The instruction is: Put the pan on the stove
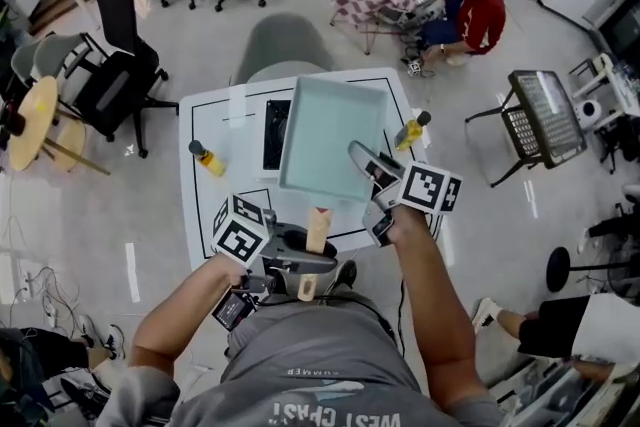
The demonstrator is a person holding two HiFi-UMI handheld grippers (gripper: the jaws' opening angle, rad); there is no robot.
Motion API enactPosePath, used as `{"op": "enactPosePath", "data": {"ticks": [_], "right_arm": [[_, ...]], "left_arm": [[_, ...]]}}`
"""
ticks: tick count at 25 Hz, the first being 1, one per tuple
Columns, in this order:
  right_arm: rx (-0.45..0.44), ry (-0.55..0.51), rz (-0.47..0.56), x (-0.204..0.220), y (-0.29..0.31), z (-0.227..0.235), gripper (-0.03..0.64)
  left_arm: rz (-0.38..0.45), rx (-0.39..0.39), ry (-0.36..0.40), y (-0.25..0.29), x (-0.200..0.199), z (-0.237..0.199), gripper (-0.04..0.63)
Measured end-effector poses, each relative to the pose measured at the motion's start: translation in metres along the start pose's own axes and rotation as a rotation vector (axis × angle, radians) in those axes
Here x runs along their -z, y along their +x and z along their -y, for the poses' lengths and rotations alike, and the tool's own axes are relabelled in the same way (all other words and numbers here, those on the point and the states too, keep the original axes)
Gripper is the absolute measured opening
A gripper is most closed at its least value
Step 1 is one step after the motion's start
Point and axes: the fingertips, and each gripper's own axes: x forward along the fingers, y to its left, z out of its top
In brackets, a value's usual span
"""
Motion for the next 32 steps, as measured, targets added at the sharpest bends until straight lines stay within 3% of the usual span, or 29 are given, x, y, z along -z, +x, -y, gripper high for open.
{"op": "enactPosePath", "data": {"ticks": [32], "right_arm": [[0.124,-0.044,-0.171,0.024,0.081,0.109,0.104]], "left_arm": [[0.097,-0.047,-0.154,-0.009,-0.005,-0.114,0.12]]}}
